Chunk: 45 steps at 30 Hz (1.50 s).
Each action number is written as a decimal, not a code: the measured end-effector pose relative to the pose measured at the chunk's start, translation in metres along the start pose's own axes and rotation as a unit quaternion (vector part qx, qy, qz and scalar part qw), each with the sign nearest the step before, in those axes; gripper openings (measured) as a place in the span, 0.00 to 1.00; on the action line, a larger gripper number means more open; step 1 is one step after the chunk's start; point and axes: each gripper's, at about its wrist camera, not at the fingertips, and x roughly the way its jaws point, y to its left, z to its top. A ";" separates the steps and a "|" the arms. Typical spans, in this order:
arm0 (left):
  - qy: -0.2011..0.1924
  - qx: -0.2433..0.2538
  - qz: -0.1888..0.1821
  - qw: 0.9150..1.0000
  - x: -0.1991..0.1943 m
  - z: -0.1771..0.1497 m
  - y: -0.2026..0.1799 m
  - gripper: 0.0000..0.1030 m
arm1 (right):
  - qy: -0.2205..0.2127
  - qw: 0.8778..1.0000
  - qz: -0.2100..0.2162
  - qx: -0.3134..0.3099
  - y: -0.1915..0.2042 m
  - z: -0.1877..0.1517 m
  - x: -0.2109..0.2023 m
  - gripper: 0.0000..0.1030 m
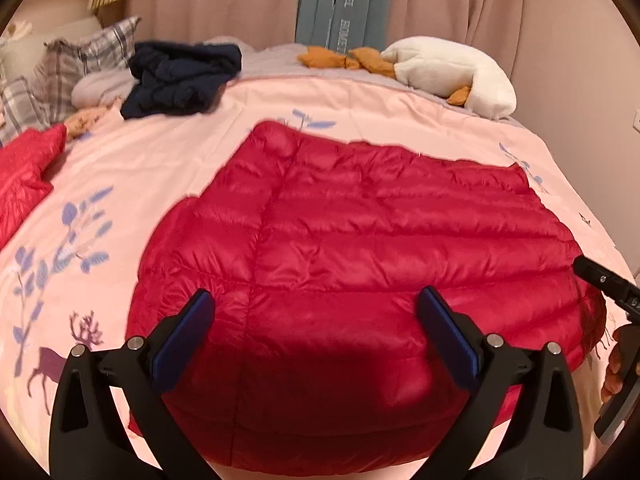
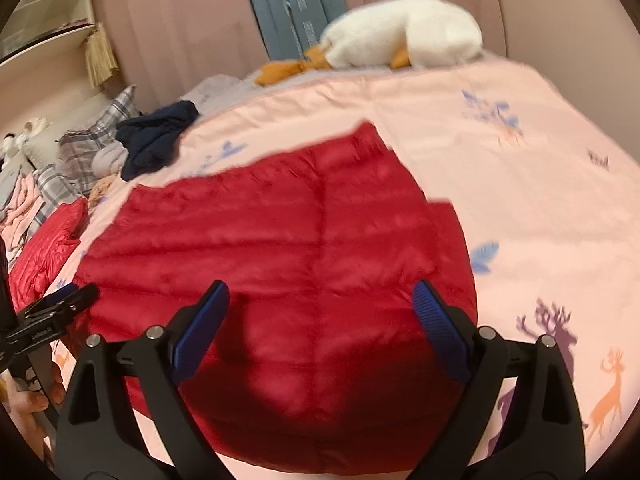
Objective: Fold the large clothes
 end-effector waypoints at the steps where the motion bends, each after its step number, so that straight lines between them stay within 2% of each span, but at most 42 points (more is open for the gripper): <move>1: 0.003 0.002 -0.002 1.000 0.002 -0.001 0.000 0.99 | 0.006 1.000 0.000 0.001 -0.001 -0.002 0.003 0.92; 10: 0.021 0.000 -0.017 1.000 0.008 -0.003 0.005 0.99 | 0.038 0.999 0.015 0.015 -0.009 -0.006 0.017 0.92; 19: 0.011 -0.011 -0.003 1.000 -0.013 -0.001 0.020 0.99 | 0.010 1.000 0.011 0.021 -0.011 -0.002 -0.013 0.92; 23: 0.020 -0.009 -0.004 1.000 -0.007 -0.004 0.022 0.99 | 0.024 1.000 -0.007 0.014 -0.015 -0.008 -0.007 0.92; 27: 0.026 -0.016 -0.009 1.000 -0.002 -0.007 0.023 0.99 | 0.042 0.998 0.016 0.053 -0.033 -0.015 0.006 0.92; 38: 0.031 -0.020 -0.011 0.999 -0.003 -0.008 0.027 0.99 | 0.042 0.997 0.012 0.059 -0.035 -0.017 0.005 0.91; 45: 0.036 -0.002 -0.003 0.999 -0.012 -0.013 0.031 0.99 | 0.031 0.997 0.010 0.075 -0.046 -0.017 -0.007 0.91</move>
